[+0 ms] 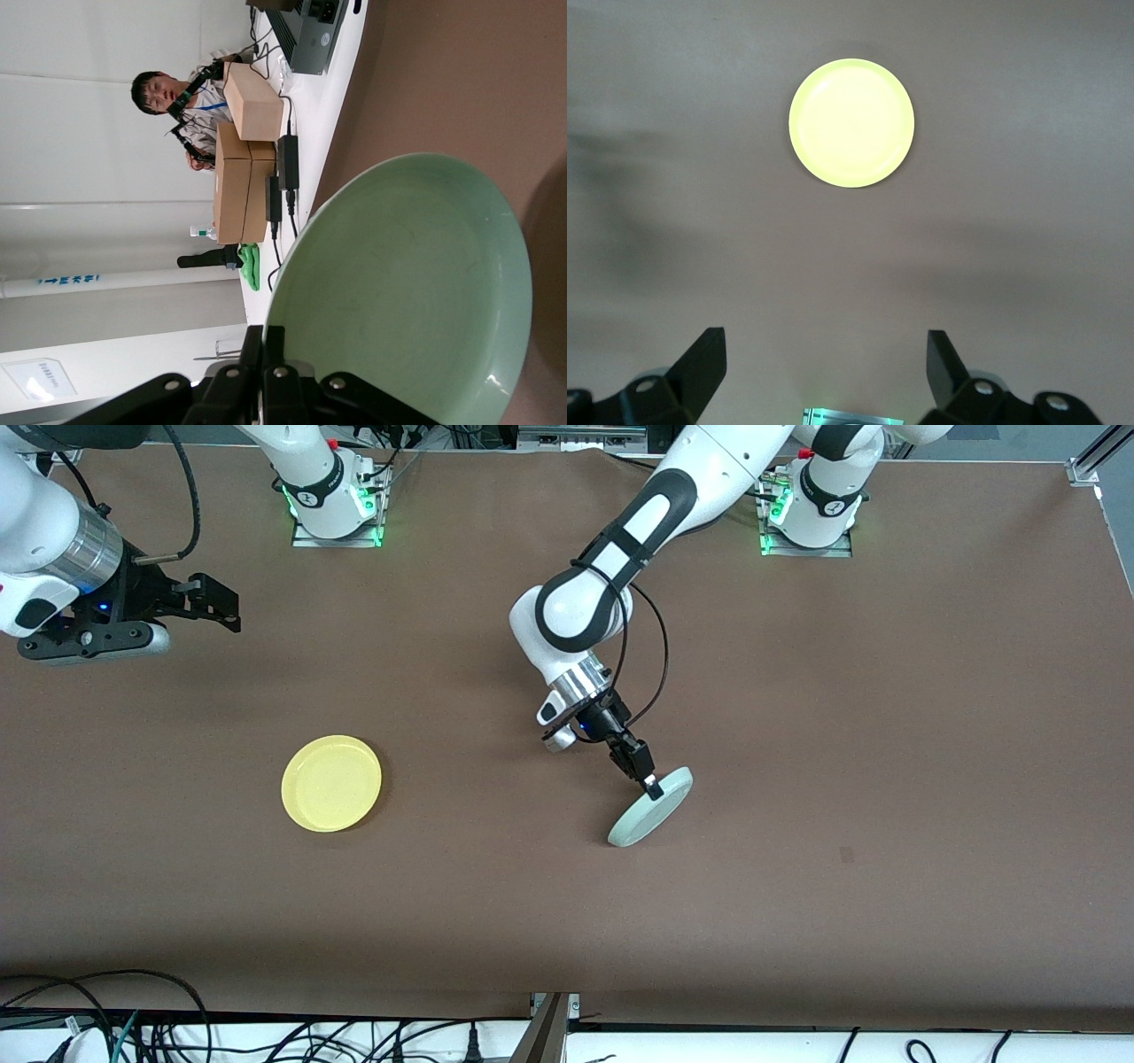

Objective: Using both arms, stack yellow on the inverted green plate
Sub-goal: 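Carry the inverted green plate to the table middle and lower it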

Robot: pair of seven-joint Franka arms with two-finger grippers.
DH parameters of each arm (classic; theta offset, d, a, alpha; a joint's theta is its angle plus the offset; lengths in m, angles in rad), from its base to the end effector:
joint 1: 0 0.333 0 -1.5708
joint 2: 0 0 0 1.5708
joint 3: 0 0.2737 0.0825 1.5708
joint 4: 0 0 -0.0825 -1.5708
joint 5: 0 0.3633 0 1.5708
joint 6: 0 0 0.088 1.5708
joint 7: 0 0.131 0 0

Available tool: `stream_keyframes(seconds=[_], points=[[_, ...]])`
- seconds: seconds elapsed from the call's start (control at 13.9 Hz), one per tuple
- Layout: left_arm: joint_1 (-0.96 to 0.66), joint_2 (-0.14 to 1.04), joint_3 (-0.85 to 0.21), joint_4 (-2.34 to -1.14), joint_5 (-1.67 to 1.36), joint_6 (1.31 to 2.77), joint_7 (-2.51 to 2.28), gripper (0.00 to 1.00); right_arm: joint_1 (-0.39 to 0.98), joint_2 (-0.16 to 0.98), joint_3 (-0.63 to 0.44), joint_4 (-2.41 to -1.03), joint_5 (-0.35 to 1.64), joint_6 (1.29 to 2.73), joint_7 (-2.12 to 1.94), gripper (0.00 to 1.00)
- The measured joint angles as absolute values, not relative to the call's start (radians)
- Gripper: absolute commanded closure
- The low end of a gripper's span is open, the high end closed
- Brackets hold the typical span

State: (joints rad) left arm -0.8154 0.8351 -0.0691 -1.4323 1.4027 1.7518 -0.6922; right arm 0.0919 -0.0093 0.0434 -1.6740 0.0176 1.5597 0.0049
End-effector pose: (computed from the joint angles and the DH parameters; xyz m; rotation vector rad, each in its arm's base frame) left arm 0.5106 -0.4347 0.1958 -1.7329 0.8138 -0.6261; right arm 0.5181 0.0729 0.5160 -3.1208 -0.2026 0.1658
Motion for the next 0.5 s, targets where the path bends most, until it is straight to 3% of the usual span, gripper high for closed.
stream_keyframes(seconds=[0.5], points=[[-0.846,0.841,-0.154,-1.412,1.357,1.709,-0.725,0.95,0.1,-0.009,0.043,-1.674,0.023,1.56,0.005,0.0]])
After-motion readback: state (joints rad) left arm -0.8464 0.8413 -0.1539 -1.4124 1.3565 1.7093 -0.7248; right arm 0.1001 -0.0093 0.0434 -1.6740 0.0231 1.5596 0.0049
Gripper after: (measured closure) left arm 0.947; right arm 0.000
